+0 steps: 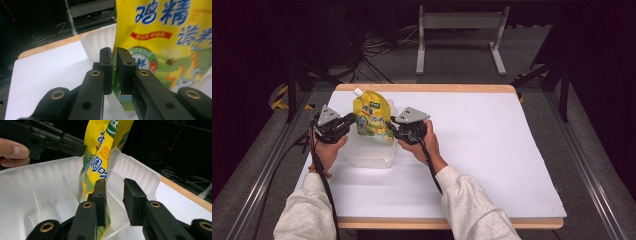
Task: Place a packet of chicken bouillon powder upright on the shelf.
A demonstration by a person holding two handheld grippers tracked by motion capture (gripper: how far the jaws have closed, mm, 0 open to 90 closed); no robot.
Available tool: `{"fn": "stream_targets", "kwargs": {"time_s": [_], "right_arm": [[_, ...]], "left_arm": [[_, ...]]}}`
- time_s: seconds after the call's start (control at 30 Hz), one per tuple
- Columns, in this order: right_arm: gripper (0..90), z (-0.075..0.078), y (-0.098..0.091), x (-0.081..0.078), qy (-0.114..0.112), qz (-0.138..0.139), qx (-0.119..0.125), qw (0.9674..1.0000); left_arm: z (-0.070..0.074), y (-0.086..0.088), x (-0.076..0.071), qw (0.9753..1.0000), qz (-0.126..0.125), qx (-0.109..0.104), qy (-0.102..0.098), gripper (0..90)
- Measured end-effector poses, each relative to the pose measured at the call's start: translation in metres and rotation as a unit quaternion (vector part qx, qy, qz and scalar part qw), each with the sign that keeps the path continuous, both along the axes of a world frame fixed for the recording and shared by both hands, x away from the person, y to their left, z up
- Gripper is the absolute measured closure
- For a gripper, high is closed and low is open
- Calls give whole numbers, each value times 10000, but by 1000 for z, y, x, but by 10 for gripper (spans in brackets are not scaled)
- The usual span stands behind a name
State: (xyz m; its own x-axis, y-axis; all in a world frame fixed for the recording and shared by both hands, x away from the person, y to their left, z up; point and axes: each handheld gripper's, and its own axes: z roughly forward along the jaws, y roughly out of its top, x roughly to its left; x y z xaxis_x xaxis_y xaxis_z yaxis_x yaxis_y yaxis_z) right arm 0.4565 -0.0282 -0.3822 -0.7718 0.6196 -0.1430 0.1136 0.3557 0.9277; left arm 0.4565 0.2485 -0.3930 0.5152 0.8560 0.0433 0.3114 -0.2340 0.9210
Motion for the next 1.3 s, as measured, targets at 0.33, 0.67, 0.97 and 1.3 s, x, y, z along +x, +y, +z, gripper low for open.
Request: {"fn": "stream_targets", "kwargs": {"time_s": [0.33, 0.67, 0.97, 1.3], "right_arm": [[694, 7, -4, -3, -56, -30, -37, 10000], [639, 15, -10, -7, -82, -31, -136, 9999], [545, 23, -17, -11, -111, -75, -275, 9995], [477, 23, -33, -14, 21, -101, -495, 9987]], "left_arm": [[8, -2, -8, 9999, -52, -2, -145, 823], [13, -4, -16, 9997, -119, 37, -207, 795], [15, -13, -27, 9993, -230, 161, -228, 722], [15, -24, -40, 9983, -459, 293, -223, 617]]}}
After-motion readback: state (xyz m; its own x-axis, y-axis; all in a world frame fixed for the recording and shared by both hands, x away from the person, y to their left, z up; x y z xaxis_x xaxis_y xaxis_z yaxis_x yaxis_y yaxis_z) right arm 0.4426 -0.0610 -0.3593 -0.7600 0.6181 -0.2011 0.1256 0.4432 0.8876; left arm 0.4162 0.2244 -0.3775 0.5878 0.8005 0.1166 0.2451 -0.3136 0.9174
